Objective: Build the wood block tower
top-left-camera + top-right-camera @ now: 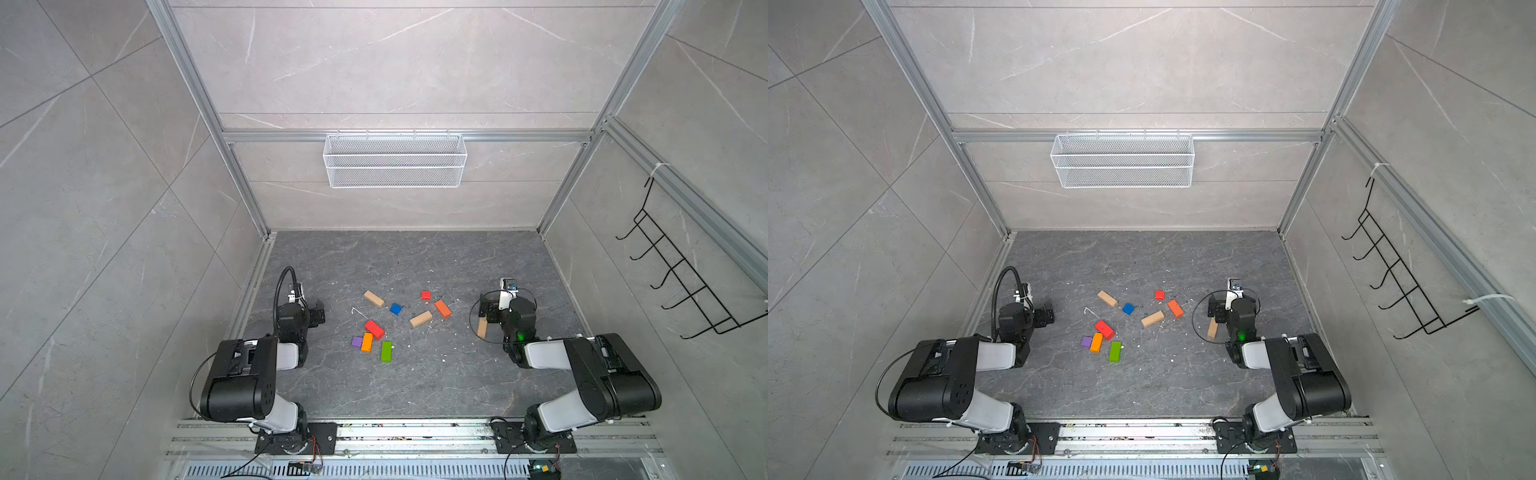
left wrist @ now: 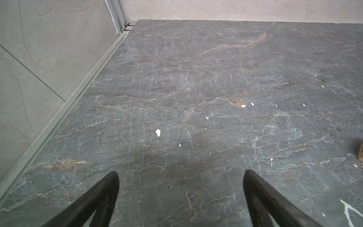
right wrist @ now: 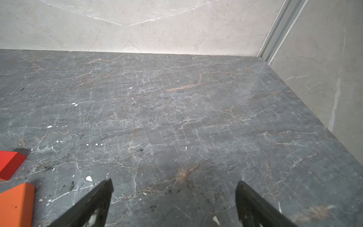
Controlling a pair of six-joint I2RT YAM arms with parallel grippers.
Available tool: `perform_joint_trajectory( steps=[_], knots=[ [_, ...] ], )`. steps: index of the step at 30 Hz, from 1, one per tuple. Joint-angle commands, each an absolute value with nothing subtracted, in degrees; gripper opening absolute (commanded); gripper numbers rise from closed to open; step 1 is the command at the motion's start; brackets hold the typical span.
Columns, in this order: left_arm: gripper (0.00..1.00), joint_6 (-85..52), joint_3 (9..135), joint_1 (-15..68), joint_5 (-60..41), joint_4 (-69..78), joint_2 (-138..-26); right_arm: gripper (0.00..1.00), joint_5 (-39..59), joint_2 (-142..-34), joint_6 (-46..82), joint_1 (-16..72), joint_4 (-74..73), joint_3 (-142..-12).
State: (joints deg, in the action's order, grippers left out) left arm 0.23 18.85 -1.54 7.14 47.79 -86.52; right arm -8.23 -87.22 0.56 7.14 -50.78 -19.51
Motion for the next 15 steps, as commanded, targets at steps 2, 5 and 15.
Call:
perform_joint_trajectory(
  steps=[2,5,15],
  knots=[
    [1.0,-0.41,20.43,-1.76,6.61,48.92,-86.04,0.99,-7.91,-86.92,-0.14,7.04,-50.09,-20.71],
    [1.0,-0.31,20.55,-1.75,6.59,48.78,-86.13,0.99,-7.82,-86.92,-0.1,7.08,-50.09,-20.73],
    [1.0,-2.73,20.05,-2.2,11.23,49.57,-85.96,0.99,-7.79,-86.92,0.0,7.08,-50.08,-20.71]
  ],
)
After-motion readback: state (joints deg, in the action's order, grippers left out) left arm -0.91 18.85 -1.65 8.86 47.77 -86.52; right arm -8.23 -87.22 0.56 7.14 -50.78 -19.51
